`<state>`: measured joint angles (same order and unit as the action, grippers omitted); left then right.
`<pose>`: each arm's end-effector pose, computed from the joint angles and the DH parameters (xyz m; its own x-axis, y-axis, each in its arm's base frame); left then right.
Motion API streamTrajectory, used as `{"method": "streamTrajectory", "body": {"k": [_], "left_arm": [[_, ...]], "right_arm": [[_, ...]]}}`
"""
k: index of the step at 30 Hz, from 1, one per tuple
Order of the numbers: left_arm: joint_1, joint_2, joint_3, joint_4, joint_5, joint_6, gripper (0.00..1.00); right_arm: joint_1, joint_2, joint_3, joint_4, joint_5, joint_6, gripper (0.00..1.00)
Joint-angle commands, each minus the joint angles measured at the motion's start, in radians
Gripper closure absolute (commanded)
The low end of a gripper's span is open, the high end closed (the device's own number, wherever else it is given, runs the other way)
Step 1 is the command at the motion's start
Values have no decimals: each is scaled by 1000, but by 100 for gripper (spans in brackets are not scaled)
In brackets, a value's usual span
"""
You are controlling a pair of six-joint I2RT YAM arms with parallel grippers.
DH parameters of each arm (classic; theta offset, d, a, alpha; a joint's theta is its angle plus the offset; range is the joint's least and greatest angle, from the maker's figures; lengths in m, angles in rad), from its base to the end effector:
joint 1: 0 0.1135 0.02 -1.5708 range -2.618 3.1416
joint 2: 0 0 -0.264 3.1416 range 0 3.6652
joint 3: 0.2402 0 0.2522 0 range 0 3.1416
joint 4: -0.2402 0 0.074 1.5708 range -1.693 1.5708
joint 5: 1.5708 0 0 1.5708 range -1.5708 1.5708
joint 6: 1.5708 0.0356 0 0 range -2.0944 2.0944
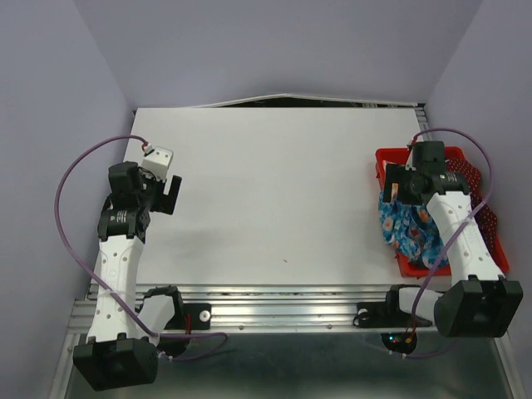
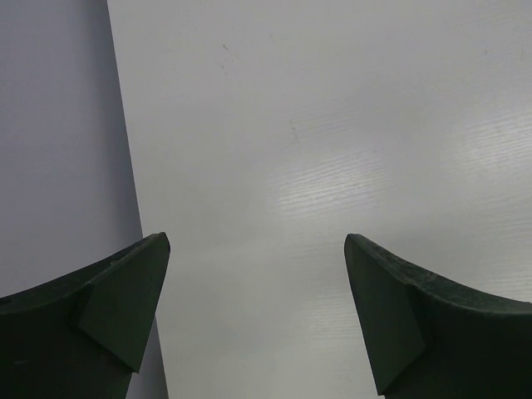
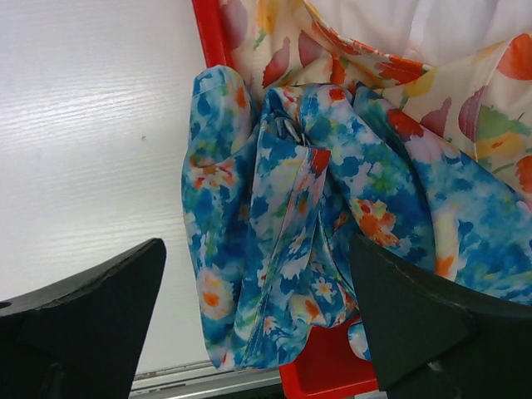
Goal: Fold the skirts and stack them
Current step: Grab the skirt from the pile
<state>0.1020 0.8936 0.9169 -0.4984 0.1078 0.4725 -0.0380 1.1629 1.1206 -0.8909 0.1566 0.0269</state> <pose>0.1947 0.0161 0.3349 -0.4079 0.4131 -0.8142 0.2017 0.9105 0.3609 0.2272 -0.0142 0.3177 -0.7992 0.0570 -0.5984 0.1519 0.9823 -0.1093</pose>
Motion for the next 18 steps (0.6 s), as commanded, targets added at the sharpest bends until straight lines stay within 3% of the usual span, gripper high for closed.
{"method": "streamTrajectory", "body": {"k": [1,7,8,12,16,17,18], "left_arm": [[1,-22,30,21,21,-21,1],[-1,-53,-3,38,12,-14,1],[1,-53,-3,38,10,-15,1],[1,-51,-3,43,3,-11,1],[-1,-44,-7,57,4,-11,1],[1,-42,-7,58,4,-11,1],[-1,-41,-7,60,6,-11,1]], "right_arm": [[-5,35,-11,87,116,70,6],[-5,92,-47,138,150,71,26],[-14,110,-47,139,152,71,36],[-14,123,-27,139,144,71,55],[-14,139,-12,127,135,67,83],[-14,139,-8,125,132,64,95],[-14,139,-5,121,127,64,99]]}}
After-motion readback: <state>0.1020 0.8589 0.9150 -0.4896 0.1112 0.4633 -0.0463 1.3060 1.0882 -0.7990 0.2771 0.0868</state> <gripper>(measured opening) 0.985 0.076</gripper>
